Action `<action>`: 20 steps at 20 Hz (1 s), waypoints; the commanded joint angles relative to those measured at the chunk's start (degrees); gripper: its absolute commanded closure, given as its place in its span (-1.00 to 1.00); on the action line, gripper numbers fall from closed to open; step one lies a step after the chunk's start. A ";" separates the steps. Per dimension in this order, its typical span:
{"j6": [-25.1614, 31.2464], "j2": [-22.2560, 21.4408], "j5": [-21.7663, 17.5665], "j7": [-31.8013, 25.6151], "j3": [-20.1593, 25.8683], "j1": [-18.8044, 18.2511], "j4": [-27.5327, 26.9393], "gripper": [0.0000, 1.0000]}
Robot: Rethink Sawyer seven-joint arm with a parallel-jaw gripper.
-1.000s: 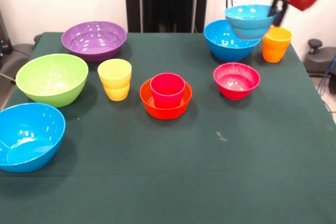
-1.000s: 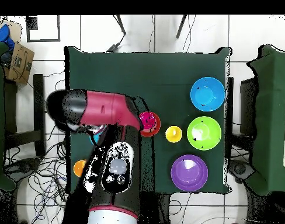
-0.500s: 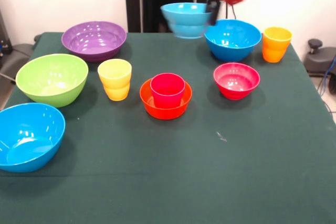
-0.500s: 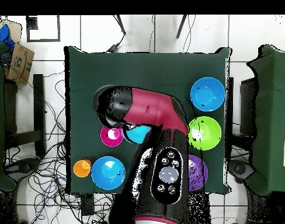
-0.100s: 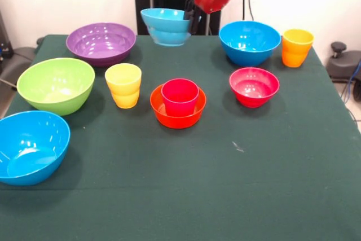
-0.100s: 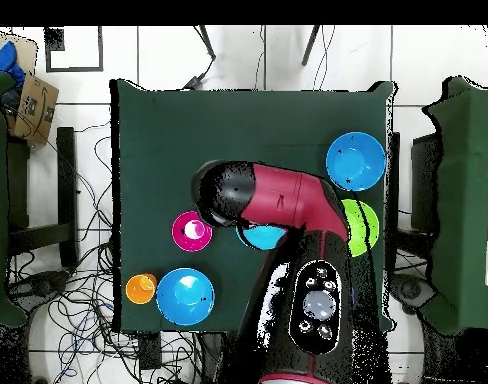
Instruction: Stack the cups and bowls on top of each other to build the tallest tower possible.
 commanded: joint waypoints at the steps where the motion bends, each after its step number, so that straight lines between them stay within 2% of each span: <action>1: -4.47 1.75 -4.02 -14.05 10.40 -2.11 3.89 1.00; 12: 2.20 1.17 -4.80 -13.62 13.59 -3.52 -0.16 1.00; 20: 1.09 2.82 -6.87 -14.73 15.64 -5.22 -2.41 1.00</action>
